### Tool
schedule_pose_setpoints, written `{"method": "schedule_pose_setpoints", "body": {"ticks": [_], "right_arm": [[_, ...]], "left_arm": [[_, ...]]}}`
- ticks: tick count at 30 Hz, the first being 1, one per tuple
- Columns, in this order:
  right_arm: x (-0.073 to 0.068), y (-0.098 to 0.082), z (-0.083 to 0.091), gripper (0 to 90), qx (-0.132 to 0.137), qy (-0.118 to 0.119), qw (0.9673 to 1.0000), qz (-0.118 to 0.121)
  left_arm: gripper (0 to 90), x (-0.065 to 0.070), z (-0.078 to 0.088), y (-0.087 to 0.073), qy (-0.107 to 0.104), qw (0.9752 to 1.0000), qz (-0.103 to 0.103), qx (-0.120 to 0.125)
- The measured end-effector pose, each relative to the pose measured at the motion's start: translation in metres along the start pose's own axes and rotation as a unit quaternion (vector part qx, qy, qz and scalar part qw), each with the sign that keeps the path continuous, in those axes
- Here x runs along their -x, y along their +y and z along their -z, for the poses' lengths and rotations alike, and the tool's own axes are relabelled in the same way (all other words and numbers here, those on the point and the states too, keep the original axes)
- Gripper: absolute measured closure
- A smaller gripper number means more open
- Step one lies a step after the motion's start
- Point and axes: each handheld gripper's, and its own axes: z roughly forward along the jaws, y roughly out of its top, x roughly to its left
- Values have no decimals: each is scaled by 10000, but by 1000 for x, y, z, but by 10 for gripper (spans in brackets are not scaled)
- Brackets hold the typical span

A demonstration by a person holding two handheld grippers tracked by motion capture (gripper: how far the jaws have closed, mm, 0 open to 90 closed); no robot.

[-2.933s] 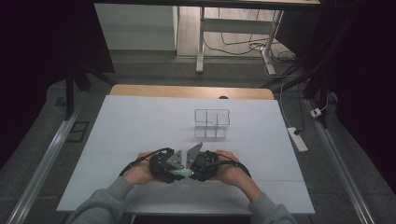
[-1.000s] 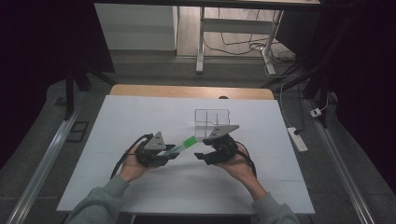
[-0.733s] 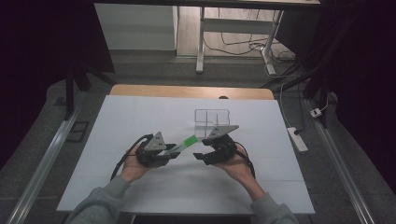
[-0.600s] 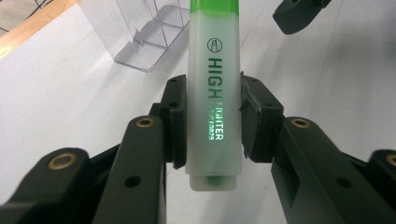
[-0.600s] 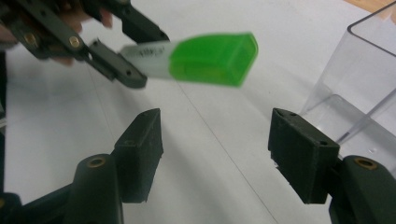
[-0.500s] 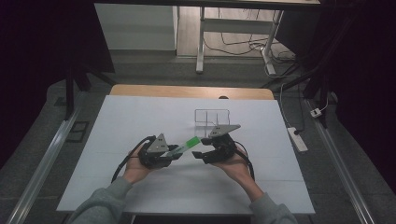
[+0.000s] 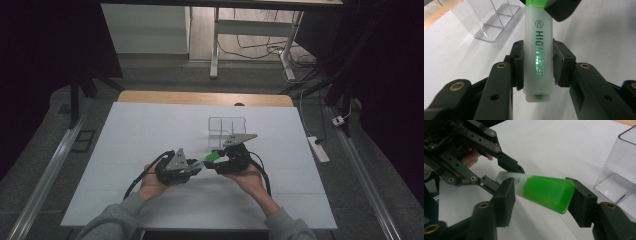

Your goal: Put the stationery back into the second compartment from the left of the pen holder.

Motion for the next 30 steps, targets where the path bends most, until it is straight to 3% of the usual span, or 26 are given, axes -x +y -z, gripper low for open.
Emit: {"method": "schedule_pose_setpoints", "body": {"ticks": [9, 15, 21, 27, 30], "right_arm": [[-1, 1, 3, 575, 123, 175, 9998, 50], [0, 1, 4, 651, 306, 477, 9984, -58], [-3, 1, 2, 702, 311, 609, 9976, 60], [-7, 1, 1, 729, 260, 582, 9977, 233], [-7, 1, 2, 736, 281, 462, 9981, 291]], "left_arm": [[648, 4, -8, 0, 67, 9996, -125, -243], [648, 6, -11, 0, 90, 9993, -200, -314], [643, 6, -14, -1, 122, 9990, -220, -369], [613, 3, -15, -3, 106, 9996, -64, -272], [565, 1, -13, -4, 127, 9996, -42, -253]]}}
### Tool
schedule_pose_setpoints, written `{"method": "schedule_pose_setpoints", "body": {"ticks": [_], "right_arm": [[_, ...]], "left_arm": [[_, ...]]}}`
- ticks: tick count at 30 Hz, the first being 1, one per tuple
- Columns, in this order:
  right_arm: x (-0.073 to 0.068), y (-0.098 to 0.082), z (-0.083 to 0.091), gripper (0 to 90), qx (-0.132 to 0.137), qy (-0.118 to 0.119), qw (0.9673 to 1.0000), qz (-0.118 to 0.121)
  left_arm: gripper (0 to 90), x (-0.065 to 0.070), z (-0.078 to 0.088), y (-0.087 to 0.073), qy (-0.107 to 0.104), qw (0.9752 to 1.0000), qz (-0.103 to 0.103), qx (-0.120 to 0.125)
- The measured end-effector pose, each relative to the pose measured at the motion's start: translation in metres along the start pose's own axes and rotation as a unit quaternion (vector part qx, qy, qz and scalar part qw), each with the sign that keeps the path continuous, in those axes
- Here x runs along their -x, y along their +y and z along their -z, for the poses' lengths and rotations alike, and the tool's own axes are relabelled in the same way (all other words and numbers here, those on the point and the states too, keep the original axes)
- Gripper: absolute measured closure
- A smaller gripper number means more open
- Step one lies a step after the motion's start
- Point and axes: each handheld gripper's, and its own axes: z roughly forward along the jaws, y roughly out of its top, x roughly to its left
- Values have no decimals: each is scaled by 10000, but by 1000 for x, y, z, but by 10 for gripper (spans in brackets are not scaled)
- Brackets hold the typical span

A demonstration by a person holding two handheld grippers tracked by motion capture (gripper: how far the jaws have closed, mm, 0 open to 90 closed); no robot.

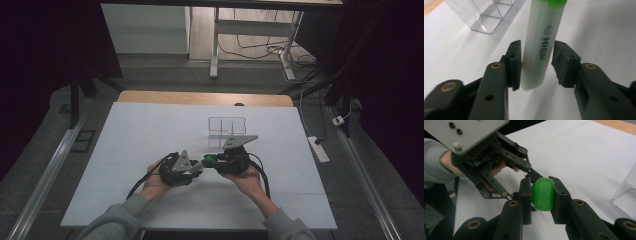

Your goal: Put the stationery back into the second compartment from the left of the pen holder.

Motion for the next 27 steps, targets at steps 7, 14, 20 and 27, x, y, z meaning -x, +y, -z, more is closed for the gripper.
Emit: {"method": "schedule_pose_setpoints", "body": {"ticks": [7, 14, 20, 27], "right_arm": [[2, 1, 6, 740, 89, -102, 9999, 42], [3, 2, 12, 740, 162, -199, 9996, 97], [3, 5, 20, 741, 291, -284, 9991, 122], [4, 9, 31, 740, 422, -375, 9982, 187]], "left_arm": [[462, -4, 2, -2, -58, 9998, 170, -38], [396, -9, 5, -4, -68, 9993, 350, -79], [353, -14, 12, -9, -85, 9984, 552, -100], [335, -20, 25, -20, 11, 9969, 790, -56]]}}
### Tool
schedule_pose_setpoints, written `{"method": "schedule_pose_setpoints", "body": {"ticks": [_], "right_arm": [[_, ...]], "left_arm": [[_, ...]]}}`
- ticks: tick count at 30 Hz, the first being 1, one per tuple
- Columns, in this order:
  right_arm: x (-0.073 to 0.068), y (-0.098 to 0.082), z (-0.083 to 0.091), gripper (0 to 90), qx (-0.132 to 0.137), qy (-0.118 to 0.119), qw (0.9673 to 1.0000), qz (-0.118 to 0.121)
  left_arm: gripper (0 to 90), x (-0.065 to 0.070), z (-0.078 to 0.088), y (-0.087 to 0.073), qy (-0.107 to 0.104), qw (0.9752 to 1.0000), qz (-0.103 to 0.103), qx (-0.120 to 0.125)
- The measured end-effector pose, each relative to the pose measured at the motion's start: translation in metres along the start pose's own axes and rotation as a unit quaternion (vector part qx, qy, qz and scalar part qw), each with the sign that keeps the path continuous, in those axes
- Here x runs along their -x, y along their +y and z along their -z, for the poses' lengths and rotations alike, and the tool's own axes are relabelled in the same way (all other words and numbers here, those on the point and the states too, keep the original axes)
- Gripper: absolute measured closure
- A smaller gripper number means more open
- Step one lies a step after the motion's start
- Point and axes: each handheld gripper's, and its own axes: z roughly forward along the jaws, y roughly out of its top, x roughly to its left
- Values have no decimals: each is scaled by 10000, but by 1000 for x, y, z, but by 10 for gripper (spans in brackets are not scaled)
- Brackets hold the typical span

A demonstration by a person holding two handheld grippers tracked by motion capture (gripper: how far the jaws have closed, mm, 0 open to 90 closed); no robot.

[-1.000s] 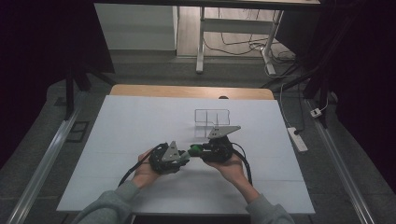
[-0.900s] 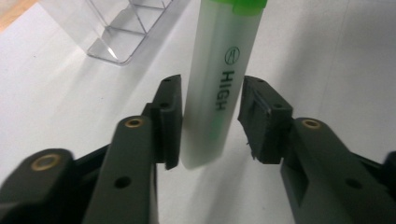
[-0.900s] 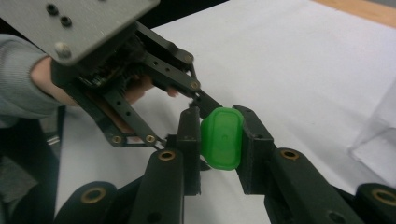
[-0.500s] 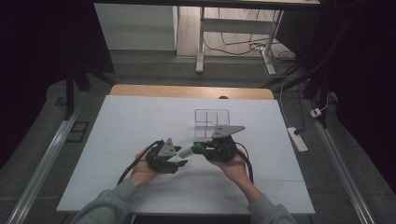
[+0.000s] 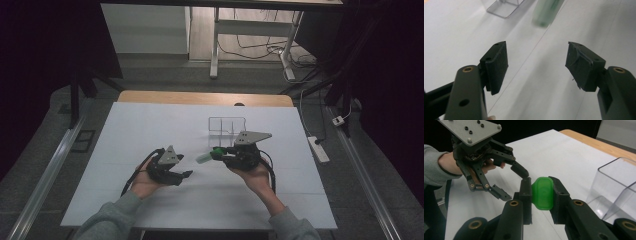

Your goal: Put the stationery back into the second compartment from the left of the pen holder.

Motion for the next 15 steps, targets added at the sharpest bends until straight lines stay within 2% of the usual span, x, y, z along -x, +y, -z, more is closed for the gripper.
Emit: {"method": "schedule_pose_setpoints", "body": {"ticks": [15], "right_arm": [[2, 5, 12, 741, 117, -186, 9997, 91]], "left_arm": [[328, -8, 25, -30, 121, 9992, 365, -76]]}}
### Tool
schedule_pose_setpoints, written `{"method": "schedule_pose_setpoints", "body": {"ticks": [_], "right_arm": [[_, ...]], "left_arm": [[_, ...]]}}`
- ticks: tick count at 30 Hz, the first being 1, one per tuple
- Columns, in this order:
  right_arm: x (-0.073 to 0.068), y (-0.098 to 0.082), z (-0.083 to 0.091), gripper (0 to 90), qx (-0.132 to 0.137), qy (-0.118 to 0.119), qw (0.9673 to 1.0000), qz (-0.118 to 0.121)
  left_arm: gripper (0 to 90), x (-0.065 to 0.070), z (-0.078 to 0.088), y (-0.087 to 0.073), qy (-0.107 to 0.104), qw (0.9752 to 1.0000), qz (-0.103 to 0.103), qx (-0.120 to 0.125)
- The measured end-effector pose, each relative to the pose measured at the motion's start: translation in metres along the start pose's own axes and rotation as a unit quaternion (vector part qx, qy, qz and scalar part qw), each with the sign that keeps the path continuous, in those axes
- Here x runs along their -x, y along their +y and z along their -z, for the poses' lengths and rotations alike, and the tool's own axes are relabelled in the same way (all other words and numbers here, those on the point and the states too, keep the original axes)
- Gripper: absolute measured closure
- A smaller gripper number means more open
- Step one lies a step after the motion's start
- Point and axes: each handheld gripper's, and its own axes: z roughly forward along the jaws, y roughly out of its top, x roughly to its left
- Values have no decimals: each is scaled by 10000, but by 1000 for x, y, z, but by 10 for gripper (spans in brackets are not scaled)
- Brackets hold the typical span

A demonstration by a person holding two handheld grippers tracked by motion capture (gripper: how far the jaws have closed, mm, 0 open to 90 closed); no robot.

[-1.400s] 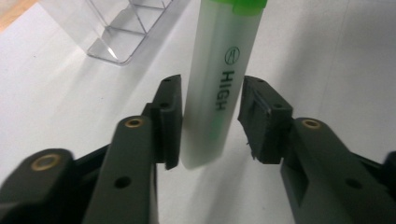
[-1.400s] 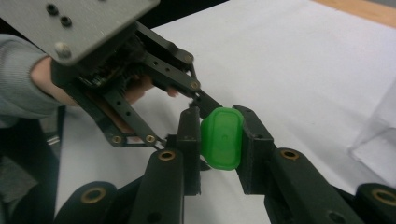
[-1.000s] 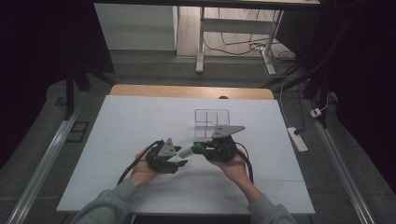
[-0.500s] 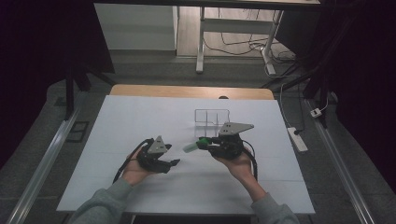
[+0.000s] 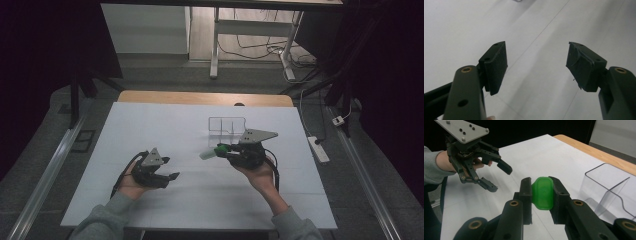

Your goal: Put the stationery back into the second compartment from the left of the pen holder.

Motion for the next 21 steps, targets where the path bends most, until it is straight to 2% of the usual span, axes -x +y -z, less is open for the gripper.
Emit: {"method": "schedule_pose_setpoints", "body": {"ticks": [12, 21], "right_arm": [[4, 3, 9, 741, 119, -124, 9999, -18], [5, 6, 11, 741, 193, -155, 9997, -4]], "left_arm": [[319, -8, 25, -29, 205, 9993, 321, -28], [314, -18, 33, -49, 293, 9975, 640, -104]]}}
